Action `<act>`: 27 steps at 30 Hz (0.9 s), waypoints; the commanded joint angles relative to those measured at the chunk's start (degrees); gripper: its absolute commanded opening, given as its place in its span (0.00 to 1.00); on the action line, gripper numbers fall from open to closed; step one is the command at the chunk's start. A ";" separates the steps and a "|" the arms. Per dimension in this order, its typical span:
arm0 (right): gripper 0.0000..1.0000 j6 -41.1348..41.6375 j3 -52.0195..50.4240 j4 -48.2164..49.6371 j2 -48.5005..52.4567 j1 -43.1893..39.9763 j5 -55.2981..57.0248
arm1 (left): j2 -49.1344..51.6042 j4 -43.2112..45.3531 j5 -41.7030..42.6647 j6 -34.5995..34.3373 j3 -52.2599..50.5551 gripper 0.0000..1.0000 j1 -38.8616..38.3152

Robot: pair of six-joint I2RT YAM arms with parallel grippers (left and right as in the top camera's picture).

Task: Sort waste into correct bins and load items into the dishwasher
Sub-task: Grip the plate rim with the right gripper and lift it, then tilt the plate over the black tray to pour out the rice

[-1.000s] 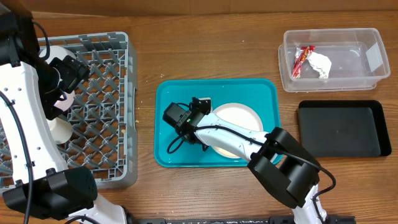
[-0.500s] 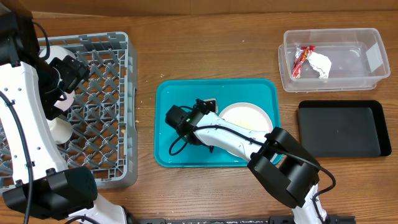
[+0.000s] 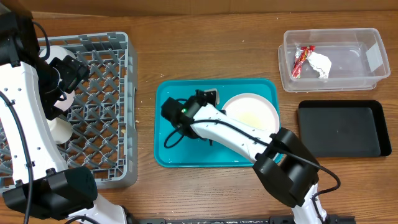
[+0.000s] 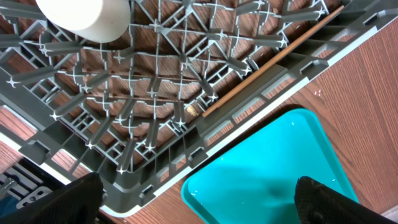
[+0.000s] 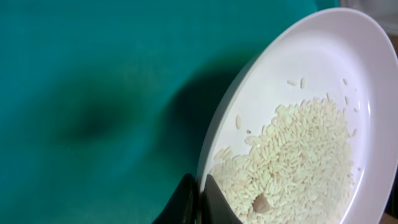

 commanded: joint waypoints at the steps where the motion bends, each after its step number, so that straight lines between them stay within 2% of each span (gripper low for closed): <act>1: 0.04 3.13 6.40 -3.32 -0.20 -3.04 3.48 | -0.28 -0.13 -0.02 0.09 0.17 1.00 -0.02; 5: 0.04 3.17 12.39 -8.39 -0.22 -8.00 3.50 | -0.28 -0.13 -0.02 0.09 0.17 1.00 -0.02; 12: 0.04 7.82 20.33 -15.72 -0.22 -20.72 3.23 | -0.28 -0.13 -0.02 0.09 0.17 1.00 -0.02; 22: 0.04 7.54 23.21 -16.92 -0.33 -42.05 -2.36 | -0.28 -0.13 -0.02 0.09 0.17 1.00 0.00; 27: 0.04 5.40 23.21 -14.71 -0.31 -53.16 -11.06 | -0.28 -0.13 -0.02 0.09 0.17 1.00 -0.02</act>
